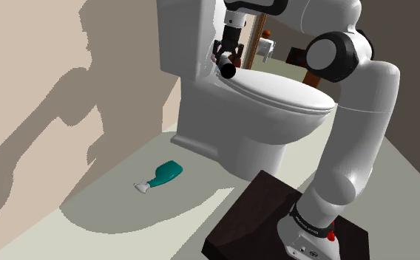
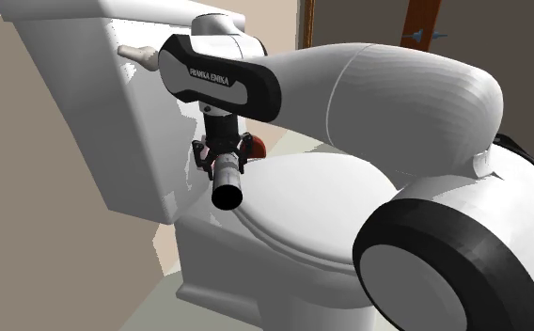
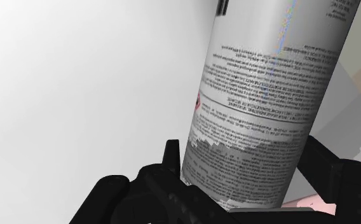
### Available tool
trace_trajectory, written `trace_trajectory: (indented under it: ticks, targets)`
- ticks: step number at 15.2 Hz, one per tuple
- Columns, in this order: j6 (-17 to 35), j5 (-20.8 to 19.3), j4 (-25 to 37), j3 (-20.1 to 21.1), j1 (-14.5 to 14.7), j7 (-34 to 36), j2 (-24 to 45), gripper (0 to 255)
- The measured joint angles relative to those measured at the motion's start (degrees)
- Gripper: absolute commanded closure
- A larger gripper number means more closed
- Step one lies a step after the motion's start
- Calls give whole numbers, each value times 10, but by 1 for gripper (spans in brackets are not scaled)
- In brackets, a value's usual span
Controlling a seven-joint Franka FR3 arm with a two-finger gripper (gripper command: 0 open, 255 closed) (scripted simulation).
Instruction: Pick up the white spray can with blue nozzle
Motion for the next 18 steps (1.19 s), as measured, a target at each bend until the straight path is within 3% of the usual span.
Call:
trace_trajectory:
  ticks: [8,13,18]
  targets:
    - [-5,0,7,-1,-1,-1,2,255]
    - [-48,2,67,-2,-4,-2,21,255]
    - [-112,10,171,-1,-11,-6,61,255]
